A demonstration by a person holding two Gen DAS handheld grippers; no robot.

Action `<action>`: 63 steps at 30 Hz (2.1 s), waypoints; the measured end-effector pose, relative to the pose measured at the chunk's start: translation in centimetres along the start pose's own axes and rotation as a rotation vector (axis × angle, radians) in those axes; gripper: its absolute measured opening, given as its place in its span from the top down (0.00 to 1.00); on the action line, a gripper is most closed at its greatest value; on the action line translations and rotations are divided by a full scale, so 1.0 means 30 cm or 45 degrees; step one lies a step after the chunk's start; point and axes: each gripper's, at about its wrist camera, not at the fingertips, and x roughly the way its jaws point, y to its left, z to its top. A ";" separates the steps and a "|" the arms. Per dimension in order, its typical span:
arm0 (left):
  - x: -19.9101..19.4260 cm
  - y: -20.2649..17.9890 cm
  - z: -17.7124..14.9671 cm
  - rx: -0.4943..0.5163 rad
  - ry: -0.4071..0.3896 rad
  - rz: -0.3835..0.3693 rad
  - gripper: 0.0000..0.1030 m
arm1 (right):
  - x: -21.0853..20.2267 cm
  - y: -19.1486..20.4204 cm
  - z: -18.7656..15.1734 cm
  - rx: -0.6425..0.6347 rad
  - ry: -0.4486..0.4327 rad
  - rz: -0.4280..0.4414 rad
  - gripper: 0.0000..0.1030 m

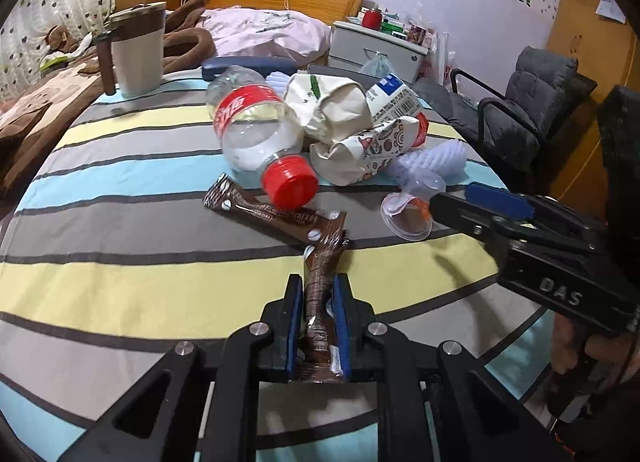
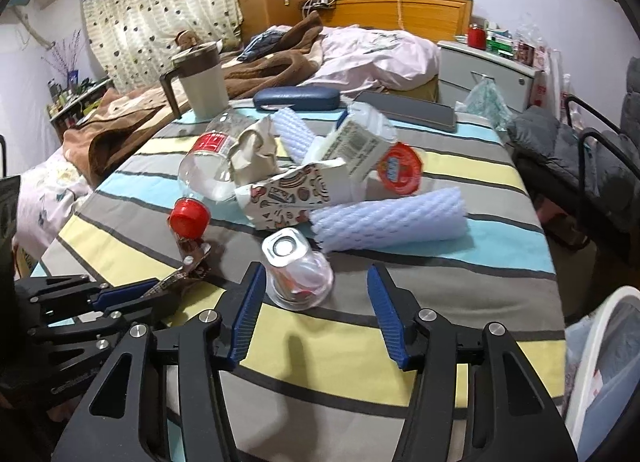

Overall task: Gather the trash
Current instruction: 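Grasp the brown snack wrapper with the left gripper while the right grasps the clear plastic cup, then carry the wrapper and cup over the white trash bin with both grippers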

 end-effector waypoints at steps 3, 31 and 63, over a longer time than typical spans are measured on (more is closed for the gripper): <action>-0.016 0.014 -0.009 -0.015 -0.008 0.006 0.84 | 0.016 0.017 0.006 -0.024 0.014 0.003 0.51; -0.004 0.013 -0.011 0.015 0.008 0.108 0.85 | 0.007 0.004 0.001 0.000 0.005 0.037 0.68; -0.150 -0.366 0.032 0.213 -0.158 -0.056 0.85 | -0.279 -0.195 -0.087 0.192 -0.223 -0.128 0.68</action>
